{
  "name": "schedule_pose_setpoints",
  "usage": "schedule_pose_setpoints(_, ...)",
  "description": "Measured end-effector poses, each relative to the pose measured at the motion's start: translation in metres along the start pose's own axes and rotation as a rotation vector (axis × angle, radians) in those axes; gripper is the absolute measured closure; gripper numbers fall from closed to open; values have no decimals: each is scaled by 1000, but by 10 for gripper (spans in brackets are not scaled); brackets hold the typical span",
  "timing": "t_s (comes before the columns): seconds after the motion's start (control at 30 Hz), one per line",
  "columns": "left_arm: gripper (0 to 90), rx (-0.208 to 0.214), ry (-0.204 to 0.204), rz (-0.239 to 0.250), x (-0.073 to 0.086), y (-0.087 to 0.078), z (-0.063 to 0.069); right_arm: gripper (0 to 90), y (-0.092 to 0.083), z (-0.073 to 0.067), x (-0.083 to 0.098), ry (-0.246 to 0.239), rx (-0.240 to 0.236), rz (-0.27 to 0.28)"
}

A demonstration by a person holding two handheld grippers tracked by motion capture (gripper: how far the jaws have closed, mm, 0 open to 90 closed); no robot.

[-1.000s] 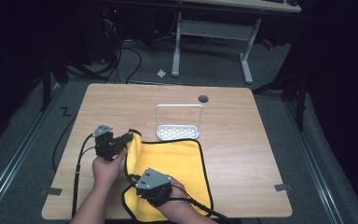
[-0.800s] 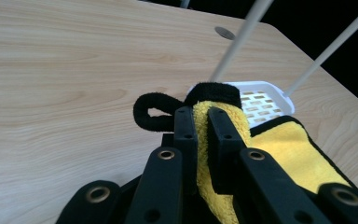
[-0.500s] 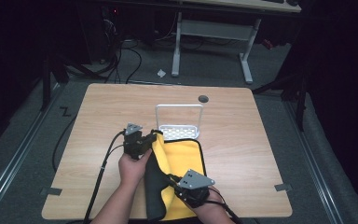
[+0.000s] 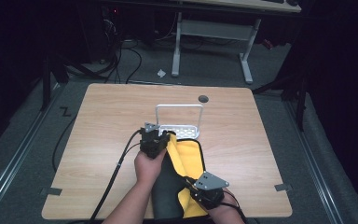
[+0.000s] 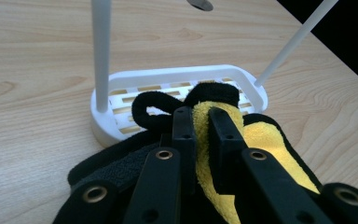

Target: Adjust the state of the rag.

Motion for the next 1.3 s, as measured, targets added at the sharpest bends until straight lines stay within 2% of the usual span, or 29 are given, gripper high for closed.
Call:
schedule_pose_setpoints(0.2,814,11,5,-18,-2,8,9,817,-2,10,15,23,5,-38)
schedule_pose_setpoints(0.37,811,15,24,-23,-6,11,18,817,-3,15,25,40,9,-54)
schedule_pose_setpoints(0.67,808,31,57,-7,-13,10,35,817,-16,18,26,54,28,-15)
schedule_pose_setpoints(0.73,778,46,59,-17,-13,14,38,799,-15,21,31,71,24,-34)
schedule_pose_setpoints(0.8,710,67,59,-30,-12,19,40,736,-13,24,35,89,26,-43)
schedule_pose_setpoints(0.87,619,107,52,-41,-11,23,43,696,-14,28,36,119,17,-34)
schedule_pose_setpoints(0.93,557,126,66,-28,-9,23,46,665,-17,31,35,134,19,-15)
schedule_pose_setpoints(1.13,492,180,86,-6,-8,20,55,653,-20,39,34,157,48,6)
schedule_pose_setpoints(1.3,485,178,119,-11,-2,18,57,659,-19,41,35,162,46,1)
Point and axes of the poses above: each handheld gripper's, and its own axes: y roughly forward along the jaws, x roughly out of its underside, z roughly to its right, the point moved 2 cm from there along y, roughly forward along the jaws, and after that the axes turned 15 degrees about -z, right-handed, at the moved point
